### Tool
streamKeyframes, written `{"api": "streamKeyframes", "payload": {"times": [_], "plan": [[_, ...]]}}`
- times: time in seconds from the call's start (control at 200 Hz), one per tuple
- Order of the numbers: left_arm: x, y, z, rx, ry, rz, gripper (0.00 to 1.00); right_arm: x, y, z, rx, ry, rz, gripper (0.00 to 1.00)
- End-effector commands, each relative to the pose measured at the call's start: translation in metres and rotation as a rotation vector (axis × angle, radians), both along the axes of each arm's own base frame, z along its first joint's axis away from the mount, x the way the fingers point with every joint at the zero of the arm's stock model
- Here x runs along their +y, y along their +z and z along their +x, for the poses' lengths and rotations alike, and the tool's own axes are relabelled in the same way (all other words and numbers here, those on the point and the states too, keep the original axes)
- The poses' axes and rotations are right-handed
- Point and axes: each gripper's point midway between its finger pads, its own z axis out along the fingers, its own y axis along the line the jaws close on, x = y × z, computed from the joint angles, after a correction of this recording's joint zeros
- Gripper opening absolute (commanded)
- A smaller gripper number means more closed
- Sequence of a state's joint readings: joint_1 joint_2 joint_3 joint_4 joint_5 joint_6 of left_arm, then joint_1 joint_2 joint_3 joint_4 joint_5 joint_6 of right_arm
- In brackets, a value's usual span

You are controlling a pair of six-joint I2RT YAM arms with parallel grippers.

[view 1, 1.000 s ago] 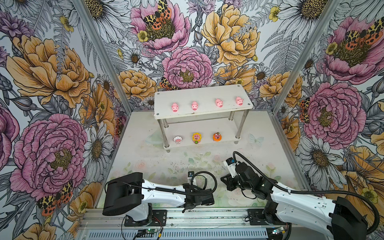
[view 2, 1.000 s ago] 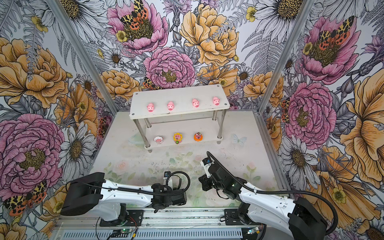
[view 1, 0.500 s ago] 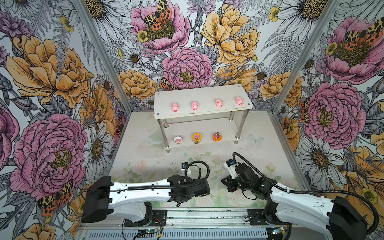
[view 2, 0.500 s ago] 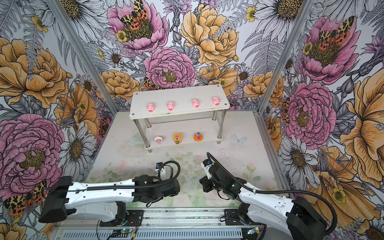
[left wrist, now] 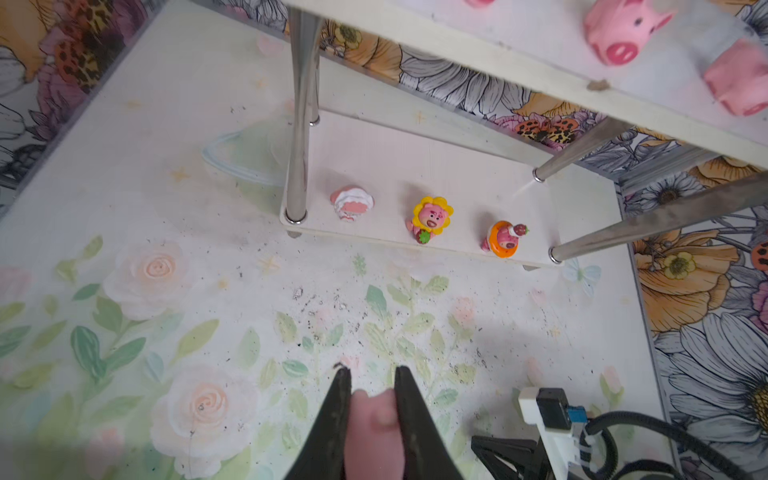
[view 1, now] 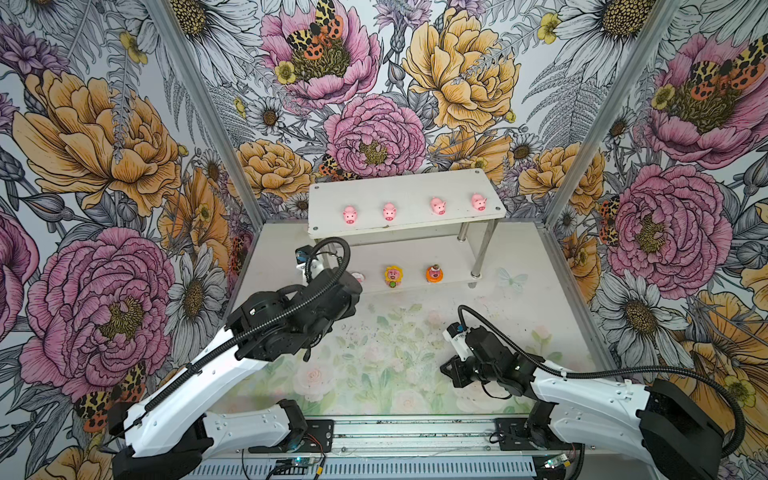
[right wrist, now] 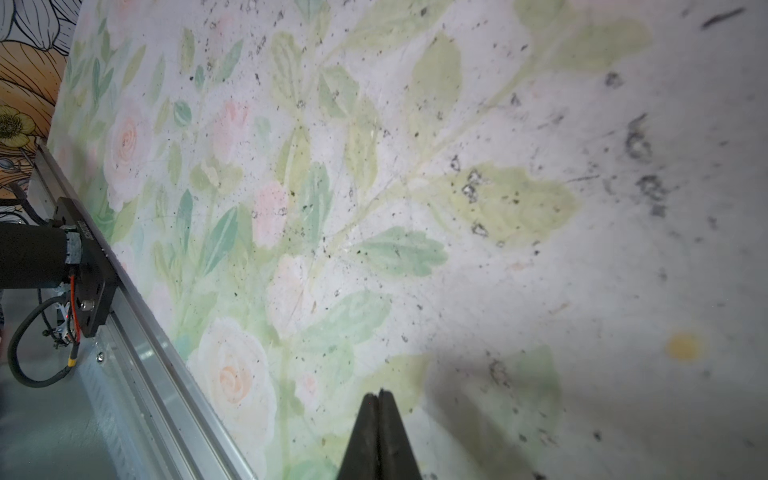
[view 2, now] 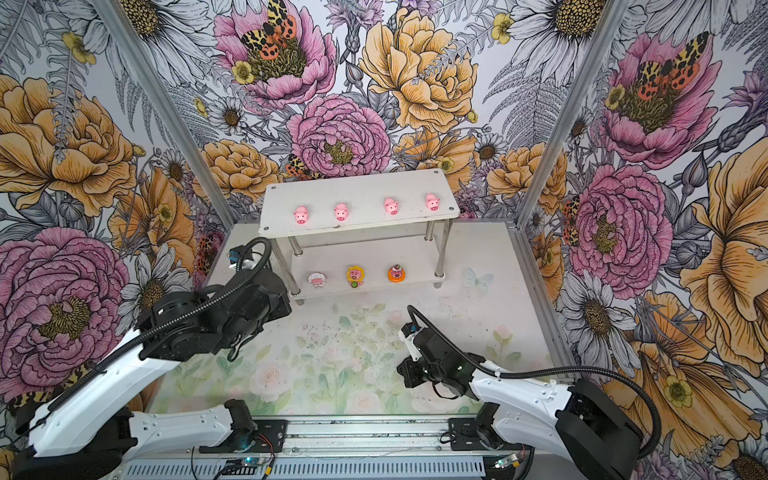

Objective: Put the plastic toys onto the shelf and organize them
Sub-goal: 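Lift the pink pig with the left gripper up toward the shelf top, then lower the pink pig onto the shelf top beside the other pigs, open left gripper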

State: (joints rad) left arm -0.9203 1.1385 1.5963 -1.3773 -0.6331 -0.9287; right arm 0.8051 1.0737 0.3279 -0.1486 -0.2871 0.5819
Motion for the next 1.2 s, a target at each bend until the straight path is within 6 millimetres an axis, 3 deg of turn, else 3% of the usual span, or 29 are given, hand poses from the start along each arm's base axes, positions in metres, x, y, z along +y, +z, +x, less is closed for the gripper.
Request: {"api": "streamKeyframes", "payload": {"times": [0.0,0.135,0.345,0.53,0.871,1.066,1.196], "plan": [[0.005,0.023,0.018,0.0,-0.1,0.163,0.21,0.011,0.005,0.001,0.015,0.019,0.053,0.06],[0.02,0.055,0.049,-0.009,-0.087,0.26,0.22,0.016,0.002,-0.003,0.049,0.038,0.072,0.06],[0.043,0.073,0.088,0.008,-0.093,0.315,0.23,0.019,0.001,-0.005,0.066,0.048,0.084,0.05],[0.061,0.062,0.113,0.061,-0.071,0.33,0.23,0.019,-0.001,-0.005,0.069,0.045,0.077,0.05],[0.051,0.05,0.146,0.093,-0.111,0.333,0.24,0.024,-0.011,-0.005,0.11,0.053,0.067,0.05],[0.06,0.038,0.165,0.126,-0.088,0.298,0.24,0.025,-0.015,-0.006,0.124,0.058,0.061,0.03],[0.056,0.034,0.175,0.13,-0.096,0.274,0.24,0.025,-0.016,-0.005,0.124,0.058,0.057,0.03]]}}
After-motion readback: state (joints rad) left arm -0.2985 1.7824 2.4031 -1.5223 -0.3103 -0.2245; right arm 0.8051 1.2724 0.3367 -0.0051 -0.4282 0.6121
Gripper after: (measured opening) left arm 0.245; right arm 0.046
